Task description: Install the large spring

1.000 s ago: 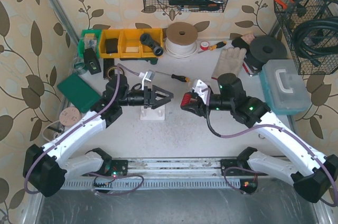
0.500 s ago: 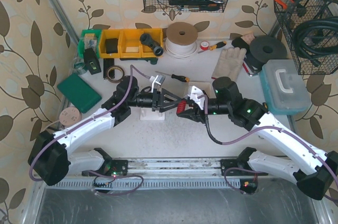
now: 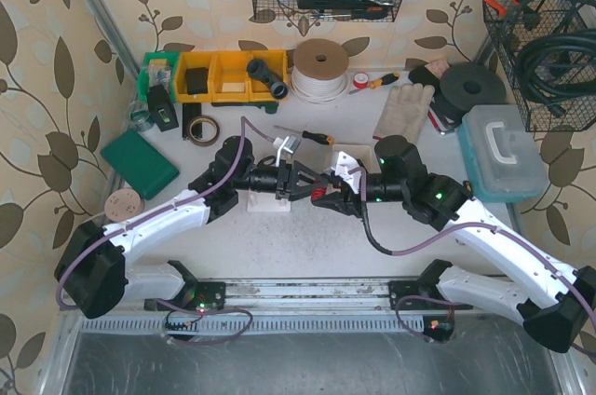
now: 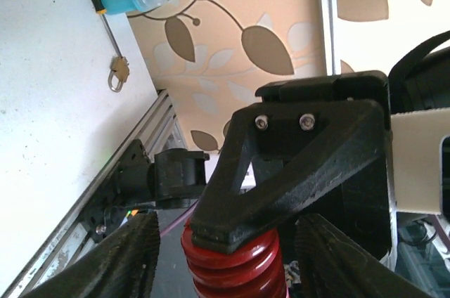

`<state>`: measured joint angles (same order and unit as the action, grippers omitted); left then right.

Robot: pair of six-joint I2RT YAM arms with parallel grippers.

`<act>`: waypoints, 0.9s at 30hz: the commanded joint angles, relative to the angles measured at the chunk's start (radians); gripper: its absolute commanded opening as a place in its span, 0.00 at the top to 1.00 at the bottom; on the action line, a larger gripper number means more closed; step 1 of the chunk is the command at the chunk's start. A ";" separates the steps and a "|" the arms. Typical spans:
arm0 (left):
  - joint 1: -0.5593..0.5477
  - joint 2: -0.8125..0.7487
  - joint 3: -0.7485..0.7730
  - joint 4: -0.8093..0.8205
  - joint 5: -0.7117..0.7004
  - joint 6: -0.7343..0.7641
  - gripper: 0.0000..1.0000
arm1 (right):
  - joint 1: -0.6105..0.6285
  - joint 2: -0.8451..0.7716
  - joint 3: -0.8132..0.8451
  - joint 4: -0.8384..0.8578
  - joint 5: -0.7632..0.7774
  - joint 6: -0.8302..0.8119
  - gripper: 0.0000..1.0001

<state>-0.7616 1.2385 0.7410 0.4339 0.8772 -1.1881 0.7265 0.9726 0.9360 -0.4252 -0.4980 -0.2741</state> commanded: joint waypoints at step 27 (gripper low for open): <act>-0.003 -0.043 0.060 -0.143 -0.217 0.027 1.00 | 0.004 -0.053 -0.053 0.176 0.346 0.187 0.00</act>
<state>-0.7616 1.2545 0.7612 0.3779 0.7776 -1.1992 0.7319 0.9565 0.9215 -0.3389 -0.3470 -0.2173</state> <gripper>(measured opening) 0.330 0.991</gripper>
